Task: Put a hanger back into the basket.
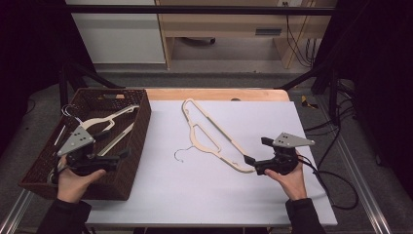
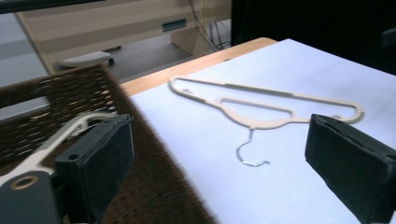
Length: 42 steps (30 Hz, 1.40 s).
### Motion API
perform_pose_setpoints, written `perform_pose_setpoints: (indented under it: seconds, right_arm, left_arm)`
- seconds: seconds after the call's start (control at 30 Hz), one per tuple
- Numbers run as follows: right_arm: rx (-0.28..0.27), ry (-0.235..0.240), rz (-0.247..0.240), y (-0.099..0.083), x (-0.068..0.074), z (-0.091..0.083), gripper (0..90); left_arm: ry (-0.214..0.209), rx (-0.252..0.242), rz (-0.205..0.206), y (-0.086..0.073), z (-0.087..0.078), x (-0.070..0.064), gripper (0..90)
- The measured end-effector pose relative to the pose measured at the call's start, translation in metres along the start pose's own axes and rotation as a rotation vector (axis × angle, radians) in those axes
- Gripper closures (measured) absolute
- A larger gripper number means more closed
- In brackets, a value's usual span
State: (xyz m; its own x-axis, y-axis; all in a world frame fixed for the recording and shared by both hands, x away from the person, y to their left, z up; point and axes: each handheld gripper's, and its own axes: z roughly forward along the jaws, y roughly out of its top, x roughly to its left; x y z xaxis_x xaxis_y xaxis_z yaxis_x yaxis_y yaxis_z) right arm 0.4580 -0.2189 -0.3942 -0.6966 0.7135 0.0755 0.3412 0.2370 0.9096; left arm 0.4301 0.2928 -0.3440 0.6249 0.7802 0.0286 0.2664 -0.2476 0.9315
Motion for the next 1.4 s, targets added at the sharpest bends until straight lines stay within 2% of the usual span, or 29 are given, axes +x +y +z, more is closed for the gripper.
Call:
perform_pose_setpoints:
  seconds: [0.2,0.3,0.47,0.57,0.83,0.9,1.17,1.2,1.37,1.4]
  right_arm:
    - [-0.005,-0.004,-0.011,0.001,0.002,0.002,6.5]
    - [0.000,0.007,-0.013,0.002,0.002,0.004,7.9]
    - [0.033,0.021,-0.021,0.005,0.006,0.017,9.9]
    - [0.052,0.026,-0.021,0.005,0.007,0.027,12.0]
    - [0.151,0.041,-0.025,-0.002,0.010,0.052,20.9]
    - [0.185,0.031,-0.032,-0.004,0.009,0.059,23.3]
    - [0.312,0.035,-0.027,-0.017,0.008,0.089,38.0]
    - [0.334,0.021,-0.041,-0.019,0.008,0.093,39.7]
    - [0.383,0.038,-0.063,-0.024,0.008,0.108,47.1]
    - [0.394,0.035,-0.051,-0.024,0.009,0.111,49.5]
  left_arm:
    - [-0.051,0.007,0.011,-0.005,0.019,-0.021,6.5]
    - [-0.062,0.002,0.015,-0.006,0.021,-0.027,6.0]
    - [-0.077,-0.004,0.008,-0.008,0.025,-0.036,5.1]
    - [-0.088,0.000,0.019,-0.010,0.030,-0.040,4.9]
    - [-0.108,0.025,0.024,-0.015,0.039,-0.048,4.8]
    - [-0.112,0.025,0.030,-0.016,0.041,-0.049,5.1]
    - [-0.114,0.037,0.031,-0.017,0.043,-0.049,5.3]
    - [-0.113,0.032,0.025,-0.017,0.043,-0.049,5.3]
    - [-0.109,0.031,0.025,-0.018,0.043,-0.047,5.5]
    - [-0.108,0.031,0.025,-0.018,0.043,-0.047,5.5]
